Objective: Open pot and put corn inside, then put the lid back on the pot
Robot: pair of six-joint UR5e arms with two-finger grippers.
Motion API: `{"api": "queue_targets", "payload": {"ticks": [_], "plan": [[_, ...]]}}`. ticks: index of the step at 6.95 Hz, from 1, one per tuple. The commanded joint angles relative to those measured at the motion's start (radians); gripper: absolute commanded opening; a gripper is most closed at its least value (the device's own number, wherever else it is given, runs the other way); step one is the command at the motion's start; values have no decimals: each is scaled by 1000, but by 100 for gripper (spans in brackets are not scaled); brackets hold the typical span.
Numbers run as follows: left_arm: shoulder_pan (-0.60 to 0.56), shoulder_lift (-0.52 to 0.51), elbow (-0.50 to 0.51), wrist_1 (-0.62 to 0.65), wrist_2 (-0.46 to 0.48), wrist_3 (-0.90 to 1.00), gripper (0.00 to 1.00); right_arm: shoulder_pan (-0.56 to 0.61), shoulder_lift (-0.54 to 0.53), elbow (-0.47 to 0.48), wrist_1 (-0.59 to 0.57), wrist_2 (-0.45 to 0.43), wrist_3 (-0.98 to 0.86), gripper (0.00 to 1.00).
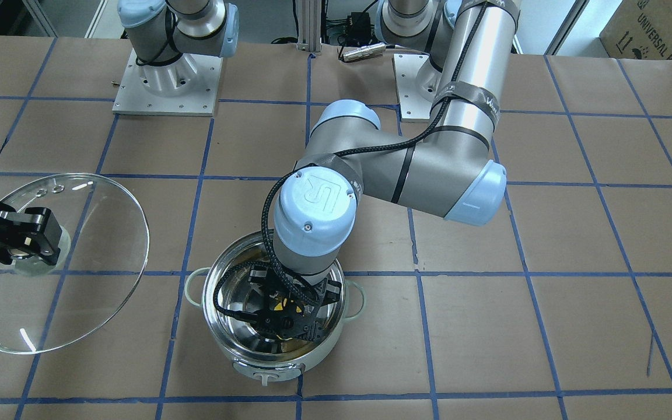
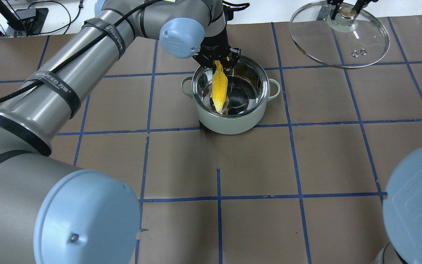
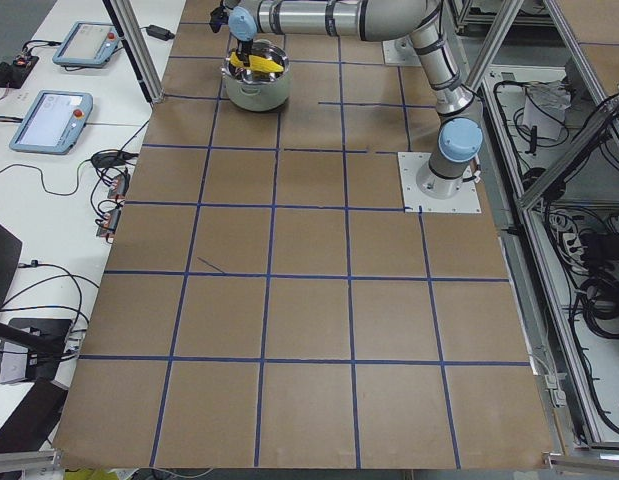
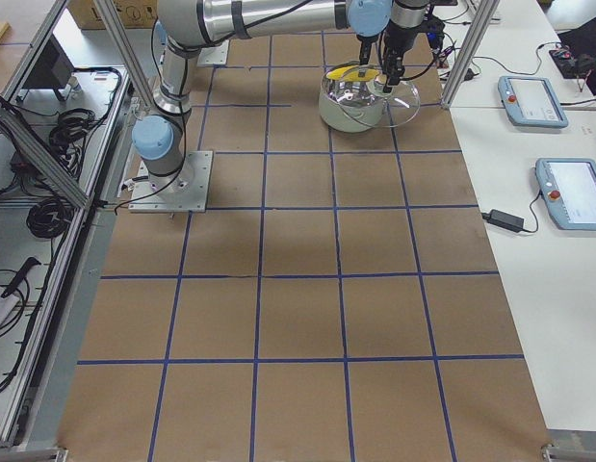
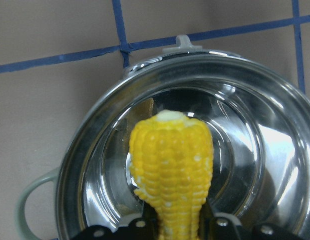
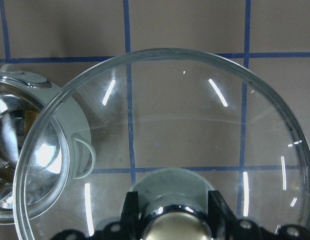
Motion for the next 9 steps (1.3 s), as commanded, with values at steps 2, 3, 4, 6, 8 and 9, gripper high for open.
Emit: {"api": "queue_targets", "payload": {"ticks": [2,3,4,6,8,9], "plan": [[1,-13,-4,63,4,3,100,1,1,-2,-1,-3,-3,8],[13,14,-13,37,2,9,100,1,-3,-2,1,-2,-3,8],[39,62,-13,-24,5,20,100,9,-8,-1,1,2,4,8],[147,186,-53,-145,68,110,100,81,12,12,-16,-2,62,8],[247,385,-242,-184,149,127,100,176,50,34,-146,-18,152,8],[295,503,-324,-210,149,139,100,244,65,60,-213,-53,206,8]]}}
